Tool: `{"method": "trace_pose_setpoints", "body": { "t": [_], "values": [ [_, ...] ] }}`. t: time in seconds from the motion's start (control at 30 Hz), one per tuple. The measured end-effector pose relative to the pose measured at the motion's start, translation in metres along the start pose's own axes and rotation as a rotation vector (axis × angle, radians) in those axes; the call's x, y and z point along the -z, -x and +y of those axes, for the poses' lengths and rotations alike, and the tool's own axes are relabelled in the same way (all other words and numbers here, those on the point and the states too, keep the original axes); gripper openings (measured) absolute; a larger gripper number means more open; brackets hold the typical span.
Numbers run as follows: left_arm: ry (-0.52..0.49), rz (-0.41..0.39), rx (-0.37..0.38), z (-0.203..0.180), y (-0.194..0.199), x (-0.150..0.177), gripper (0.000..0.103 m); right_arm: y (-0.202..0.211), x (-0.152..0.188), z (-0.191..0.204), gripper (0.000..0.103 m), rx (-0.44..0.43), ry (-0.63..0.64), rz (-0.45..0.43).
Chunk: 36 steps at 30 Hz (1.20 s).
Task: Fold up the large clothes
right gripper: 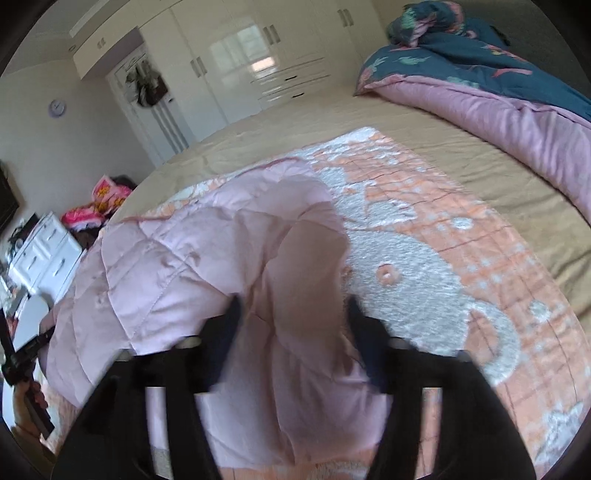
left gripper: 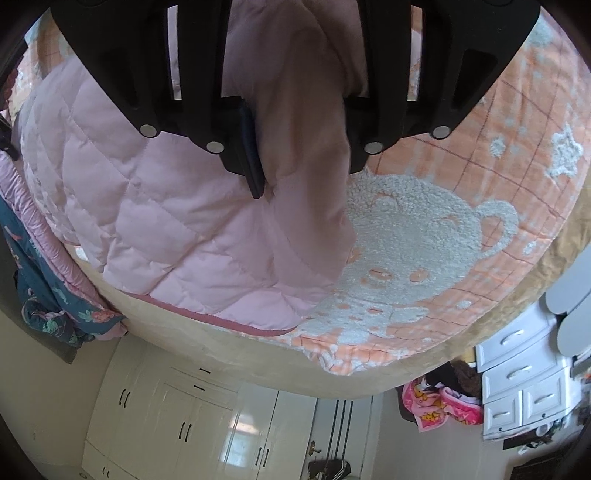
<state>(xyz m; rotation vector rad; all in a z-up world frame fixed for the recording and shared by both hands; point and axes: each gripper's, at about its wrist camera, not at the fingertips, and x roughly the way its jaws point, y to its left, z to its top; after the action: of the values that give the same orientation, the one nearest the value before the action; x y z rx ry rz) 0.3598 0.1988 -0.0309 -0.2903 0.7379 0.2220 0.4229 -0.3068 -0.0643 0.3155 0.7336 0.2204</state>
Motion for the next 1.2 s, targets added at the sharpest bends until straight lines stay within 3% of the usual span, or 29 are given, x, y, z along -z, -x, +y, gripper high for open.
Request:
{"method": "trace_pose_setpoints", "body": {
  "t": [0.07, 0.17, 0.4, 0.47, 0.77, 1.0, 1.2],
  "values": [
    [-0.002, -0.001, -0.022, 0.0, 0.005, 0.0, 0.038, 0.011, -0.002, -0.001, 0.086, 0.009, -0.012, -0.025],
    [0.002, -0.013, -0.031, 0.001, 0.017, -0.001, 0.059, 0.028, -0.004, 0.002, 0.097, 0.01, -0.012, -0.061],
    [-0.007, -0.02, -0.026, -0.001, 0.048, 0.007, 0.085, 0.049, -0.006, 0.005, 0.099, 0.004, -0.04, -0.097],
    [0.007, -0.019, -0.02, 0.0, 0.055, 0.01, 0.089, 0.05, -0.004, 0.005, 0.099, -0.005, -0.058, -0.094],
    [0.006, -0.005, -0.027, 0.003, 0.074, 0.028, 0.093, 0.065, 0.013, 0.001, 0.099, 0.011, -0.094, -0.079],
    [0.101, 0.014, -0.011, 0.023, 0.084, 0.047, 0.094, 0.076, 0.031, -0.001, 0.099, 0.012, -0.129, -0.065],
    [0.25, 0.087, 0.099, 0.043, 0.062, 0.061, 0.094, 0.063, 0.044, -0.011, 0.099, -0.017, -0.211, -0.001]
  ]
}}
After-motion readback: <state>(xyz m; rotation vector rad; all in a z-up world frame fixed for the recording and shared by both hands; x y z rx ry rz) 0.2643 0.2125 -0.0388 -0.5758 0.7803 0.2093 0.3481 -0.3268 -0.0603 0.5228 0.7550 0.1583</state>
